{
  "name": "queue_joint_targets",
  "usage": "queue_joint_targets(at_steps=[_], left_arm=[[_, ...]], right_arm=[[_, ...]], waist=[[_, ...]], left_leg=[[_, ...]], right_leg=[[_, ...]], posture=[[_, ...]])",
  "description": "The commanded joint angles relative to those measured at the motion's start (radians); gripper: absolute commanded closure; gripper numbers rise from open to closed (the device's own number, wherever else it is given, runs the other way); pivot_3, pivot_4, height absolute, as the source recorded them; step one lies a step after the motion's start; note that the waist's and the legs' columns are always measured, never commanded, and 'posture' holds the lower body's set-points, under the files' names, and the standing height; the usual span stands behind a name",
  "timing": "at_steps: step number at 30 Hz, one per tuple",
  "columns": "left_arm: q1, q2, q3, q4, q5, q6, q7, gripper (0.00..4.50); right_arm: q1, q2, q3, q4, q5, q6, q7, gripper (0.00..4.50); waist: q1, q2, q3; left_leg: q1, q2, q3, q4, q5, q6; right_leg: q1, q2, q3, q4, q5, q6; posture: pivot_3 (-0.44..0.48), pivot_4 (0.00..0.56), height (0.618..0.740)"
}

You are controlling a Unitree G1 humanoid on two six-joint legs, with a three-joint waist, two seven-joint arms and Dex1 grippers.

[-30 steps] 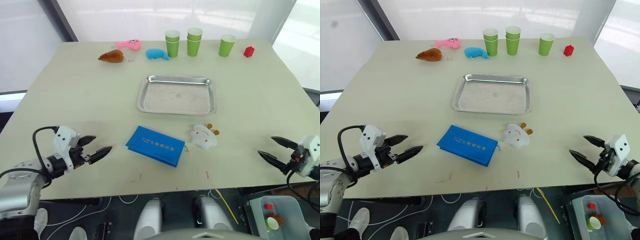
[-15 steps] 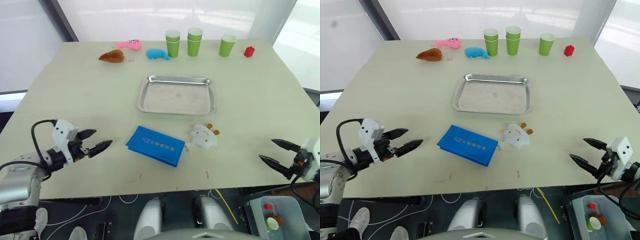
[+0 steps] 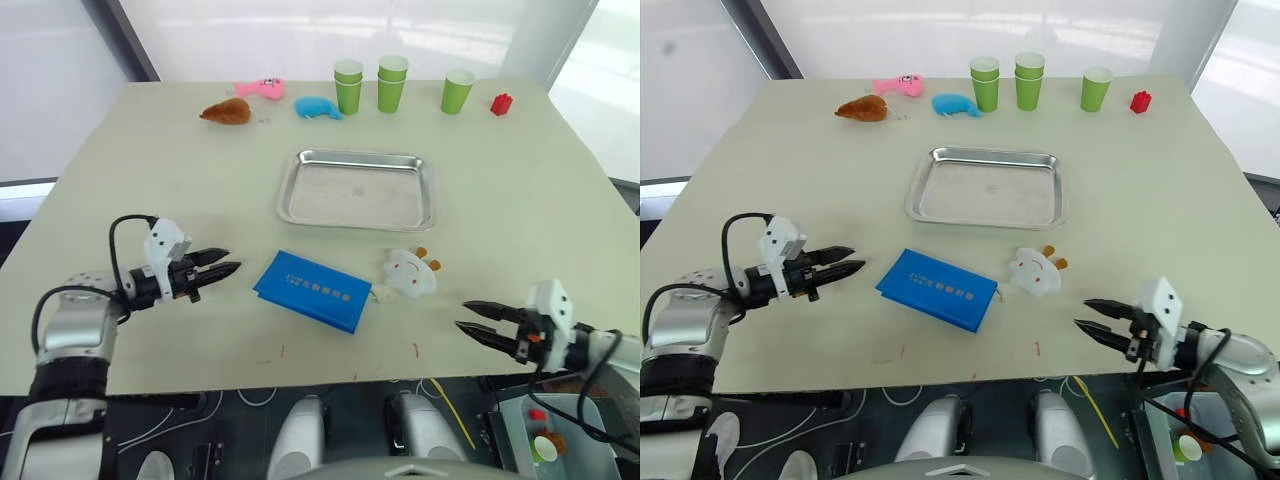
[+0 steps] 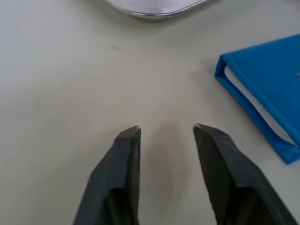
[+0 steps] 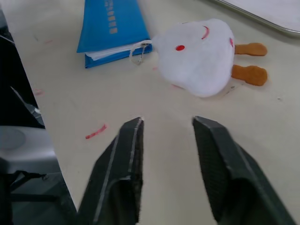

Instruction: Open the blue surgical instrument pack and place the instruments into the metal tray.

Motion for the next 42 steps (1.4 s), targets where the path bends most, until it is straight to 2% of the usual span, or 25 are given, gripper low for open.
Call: queue_joint_targets(at_steps=[1, 2, 3, 11, 19, 29, 35, 42], left_arm=[[-0.062, -0.017, -0.054, 0.063, 0.019, -0.049, -0.094, 3.84], [-0.076, -0.022, -0.067, 0.078, 0.021, -0.054, -0.121, 4.42], [-0.091, -0.028, -0.081, 0.091, 0.021, -0.055, -0.146, 4.47], [-0.195, -0.072, -0.153, 0.207, 0.041, -0.041, -0.268, 4.47], [-0.207, -0.107, -0.183, 0.22, 0.071, -0.058, -0.306, 4.47], [-0.157, -0.2, -0.213, 0.088, 0.056, 0.008, -0.268, 4.47], [-0.175, -0.295, -0.219, 0.091, 0.073, 0.004, -0.204, 4.47], [-0.2, -0.403, -0.237, 0.122, 0.111, -0.029, -0.13, 4.47]], right_arm=[[-0.052, 0.022, 0.073, -0.044, -0.027, 0.026, -0.035, 4.16], [-0.066, 0.029, 0.092, -0.043, -0.035, 0.031, -0.042, 4.5], [-0.082, 0.036, 0.112, -0.04, -0.045, 0.035, -0.05, 4.5], [-0.2, 0.086, 0.291, -0.004, -0.145, 0.089, -0.088, 4.5], [-0.311, 0.171, 0.376, 0.09, -0.216, 0.112, -0.137, 4.5], [-0.36, 0.217, 0.283, 0.188, -0.191, 0.076, -0.169, 4.5], [-0.403, 0.205, 0.195, 0.282, -0.193, 0.038, -0.171, 4.5], [-0.445, 0.184, 0.147, 0.378, -0.211, -0.012, -0.154, 4.5]], waist=[[0.001, 0.0, 0.0], [0.0, 0.0, 0.0], [0.0, 0.0, 0.0], [0.0, -0.001, 0.0], [0.001, -0.001, 0.0], [0.014, 0.0, -0.001], [0.027, 0.001, -0.002], [0.035, 0.005, -0.004]], left_leg=[[-0.001, 0.0, -0.001, 0.001, 0.0, 0.0], [-0.001, 0.0, -0.001, 0.001, 0.0, 0.0], [-0.001, 0.0, -0.001, 0.001, 0.0, 0.0], [-0.003, 0.0, -0.002, 0.002, 0.0, 0.0], [-0.004, 0.0, -0.003, 0.005, 0.0, 0.0], [-0.006, 0.0, -0.005, 0.011, 0.0, 0.0], [-0.007, -0.002, -0.006, 0.013, -0.001, 0.002], [-0.007, -0.003, -0.005, 0.014, -0.002, 0.003]], right_leg=[[0.0, 0.0, 0.0, 0.0, 0.0, 0.0], [0.0, 0.0, 0.0, 0.0, 0.0, 0.0], [-0.001, 0.0, 0.0, 0.0, 0.0, 0.0], [-0.002, 0.001, -0.002, 0.001, 0.0, 0.0], [-0.002, 0.001, -0.003, 0.001, 0.0, 0.0], [0.0, 0.0, -0.005, 0.003, 0.001, 0.0], [0.001, -0.002, -0.006, 0.002, 0.001, 0.001], [0.001, -0.002, -0.005, 0.002, 0.002, 0.002]], posture=[[0.0, 0.15, 0.74], [0.0, 0.15, 0.74], [0.0, 0.15, 0.74], [0.0, 0.15, 0.74], [0.0, 0.15, 0.74], [0.0, 0.15, 0.74], [0.0, 0.15, 0.74], [0.0, 0.15, 0.74]])
